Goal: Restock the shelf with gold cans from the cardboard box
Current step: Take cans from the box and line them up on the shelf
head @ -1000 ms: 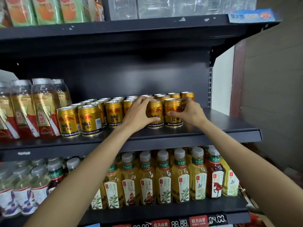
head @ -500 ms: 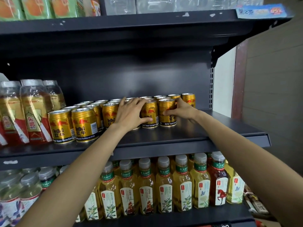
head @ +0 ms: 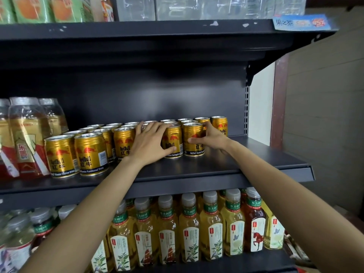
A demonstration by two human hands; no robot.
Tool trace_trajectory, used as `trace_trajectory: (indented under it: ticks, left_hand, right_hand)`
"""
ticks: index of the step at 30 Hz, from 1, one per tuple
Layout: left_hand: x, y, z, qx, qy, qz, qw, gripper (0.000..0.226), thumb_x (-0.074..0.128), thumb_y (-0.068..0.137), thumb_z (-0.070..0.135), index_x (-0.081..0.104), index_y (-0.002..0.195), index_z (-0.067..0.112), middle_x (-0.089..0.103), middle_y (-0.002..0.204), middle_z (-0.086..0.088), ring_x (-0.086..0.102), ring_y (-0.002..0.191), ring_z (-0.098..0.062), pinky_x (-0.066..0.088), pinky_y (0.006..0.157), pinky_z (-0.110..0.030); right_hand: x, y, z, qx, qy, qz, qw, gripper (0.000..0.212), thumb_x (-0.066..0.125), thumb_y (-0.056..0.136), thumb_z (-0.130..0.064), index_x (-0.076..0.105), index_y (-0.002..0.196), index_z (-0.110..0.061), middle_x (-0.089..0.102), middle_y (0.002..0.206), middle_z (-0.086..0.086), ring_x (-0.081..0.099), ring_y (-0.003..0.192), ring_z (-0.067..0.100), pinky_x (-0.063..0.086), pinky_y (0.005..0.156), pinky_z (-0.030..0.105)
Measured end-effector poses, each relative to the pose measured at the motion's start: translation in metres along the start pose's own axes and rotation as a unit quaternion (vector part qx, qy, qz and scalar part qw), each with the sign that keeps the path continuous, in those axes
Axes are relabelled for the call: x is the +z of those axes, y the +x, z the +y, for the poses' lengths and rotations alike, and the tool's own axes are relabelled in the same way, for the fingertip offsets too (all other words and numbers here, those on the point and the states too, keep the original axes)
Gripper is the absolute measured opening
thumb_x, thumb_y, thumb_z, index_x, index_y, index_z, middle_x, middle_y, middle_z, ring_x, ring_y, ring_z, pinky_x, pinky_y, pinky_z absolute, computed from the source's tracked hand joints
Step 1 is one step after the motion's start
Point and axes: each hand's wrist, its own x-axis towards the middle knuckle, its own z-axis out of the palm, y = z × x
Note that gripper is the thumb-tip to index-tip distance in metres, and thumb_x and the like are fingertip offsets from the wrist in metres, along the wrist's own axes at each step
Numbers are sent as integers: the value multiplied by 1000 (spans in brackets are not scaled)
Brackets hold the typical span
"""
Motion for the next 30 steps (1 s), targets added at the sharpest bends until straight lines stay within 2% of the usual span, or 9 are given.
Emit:
trace_trajectory:
  ticks: [4,10,17,20,23,25,27,30]
  left_hand:
    - [-8,-2,3,-7,11,-30,999,76,52,81,64,31,143,25,35,149,-1,25,140,-17,-2,116,-51]
    - [-14,1,6,-10,41,-41,998,73,50,81,66,34,142,27,39,146,0,29,138,-18,3,117,-50]
    - [-20,-5,13,-28,11,-55,998,78,49,85,61,19,148,27,28,153,-1,18,144,-16,-1,116,-54]
    - [-44,-21,30,-74,-76,24,994,67,51,89,52,29,145,24,35,150,-1,24,141,-17,12,117,-45]
    - [-70,-63,52,-87,-149,143,975,41,52,90,43,54,127,23,56,129,3,42,126,-17,29,106,-33]
    - [-80,-100,64,-63,-147,204,966,34,50,89,39,63,115,20,65,113,4,51,112,-16,38,96,-31]
    - [-81,-136,72,-38,-156,262,952,28,52,89,31,68,103,14,69,97,2,57,96,-17,42,85,-29]
    - [-69,-191,81,-33,-179,320,930,23,52,89,21,70,88,8,69,75,0,60,74,-16,41,72,-25]
  right_hand:
    - [1,-4,-3,-19,-39,14,999,79,75,78,-24,28,139,-10,51,135,10,49,124,24,42,101,35]
    - [10,-3,-2,-35,-117,105,987,80,78,73,-35,35,136,-8,56,130,11,55,118,26,47,93,34]
    - [12,-13,-10,-27,-103,86,991,87,75,75,-34,26,142,-9,48,139,12,47,127,27,42,99,36]
    - [12,-47,-16,-99,-106,168,975,80,73,78,-33,30,142,-10,45,140,10,44,128,25,40,100,33]
    - [24,-106,-16,-190,-62,263,944,52,66,86,-28,46,132,-15,55,130,1,50,120,14,40,96,22]
    - [40,-148,-12,-237,-37,314,919,34,60,89,-23,54,122,-15,60,120,-4,53,112,9,41,93,17]
    - [58,-184,-4,-296,-48,361,883,23,56,90,-19,59,111,-11,61,107,-7,56,98,7,42,83,15]
    - [91,-222,23,-364,-113,373,846,13,54,90,-12,62,97,-6,66,87,1,57,77,14,45,67,22]
